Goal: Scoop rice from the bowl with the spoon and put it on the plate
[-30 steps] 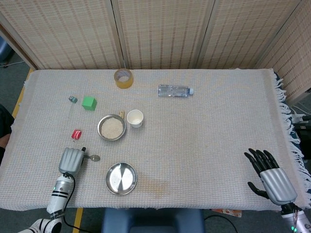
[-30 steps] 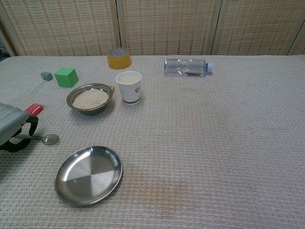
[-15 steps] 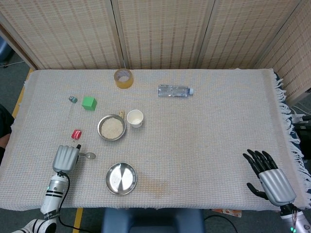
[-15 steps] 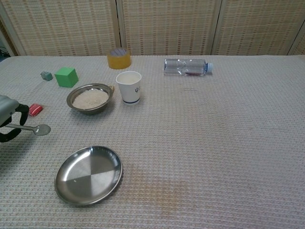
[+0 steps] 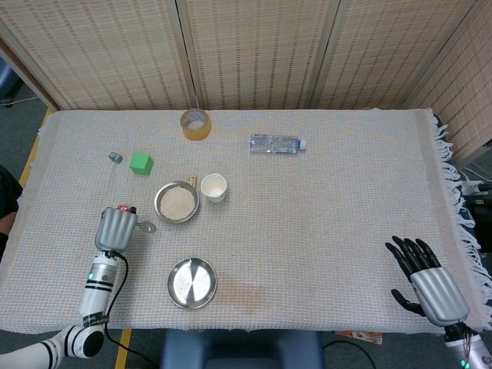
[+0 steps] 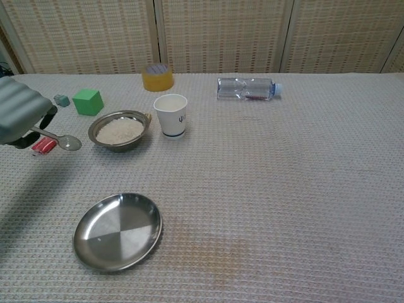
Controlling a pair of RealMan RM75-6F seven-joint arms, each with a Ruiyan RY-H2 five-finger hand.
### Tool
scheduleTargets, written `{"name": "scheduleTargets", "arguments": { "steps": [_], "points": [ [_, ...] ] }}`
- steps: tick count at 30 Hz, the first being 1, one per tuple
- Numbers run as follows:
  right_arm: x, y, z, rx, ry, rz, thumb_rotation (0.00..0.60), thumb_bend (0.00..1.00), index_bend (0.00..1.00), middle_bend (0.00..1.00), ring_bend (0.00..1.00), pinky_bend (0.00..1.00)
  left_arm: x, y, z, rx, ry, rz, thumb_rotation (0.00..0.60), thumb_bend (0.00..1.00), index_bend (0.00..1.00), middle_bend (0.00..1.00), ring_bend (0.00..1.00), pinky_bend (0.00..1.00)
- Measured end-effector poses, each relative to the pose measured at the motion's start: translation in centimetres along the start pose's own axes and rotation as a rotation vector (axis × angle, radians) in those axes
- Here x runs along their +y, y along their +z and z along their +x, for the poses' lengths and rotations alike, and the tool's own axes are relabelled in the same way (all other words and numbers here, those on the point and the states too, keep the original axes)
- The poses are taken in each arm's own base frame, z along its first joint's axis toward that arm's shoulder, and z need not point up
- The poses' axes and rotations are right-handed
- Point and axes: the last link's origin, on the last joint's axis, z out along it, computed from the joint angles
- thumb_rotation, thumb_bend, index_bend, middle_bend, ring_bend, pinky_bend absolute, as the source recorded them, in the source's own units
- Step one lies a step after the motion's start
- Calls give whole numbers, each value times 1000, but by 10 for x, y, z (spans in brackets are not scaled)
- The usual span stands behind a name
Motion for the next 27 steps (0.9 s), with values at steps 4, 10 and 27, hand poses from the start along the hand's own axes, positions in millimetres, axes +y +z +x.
{"name": "scheduleTargets", "arguments": {
  "steps": [4,10,27],
  "points": [
    [1,1,1,-1,0,-4,600,185,0,0,0,0,6,14,20,6,44,9,600,395,693,1000,1000,1000],
    [2,0,2,1,1,-8,600,185,0,0,0,0,15,32,46,16,85,41,600,397,701,1000,1000,1000],
    [9,0,8,1,6,-39,600,185,0,0,0,0,42,74,38,73,400,145,600,382,679,1000,1000,1000]
  ]
}}
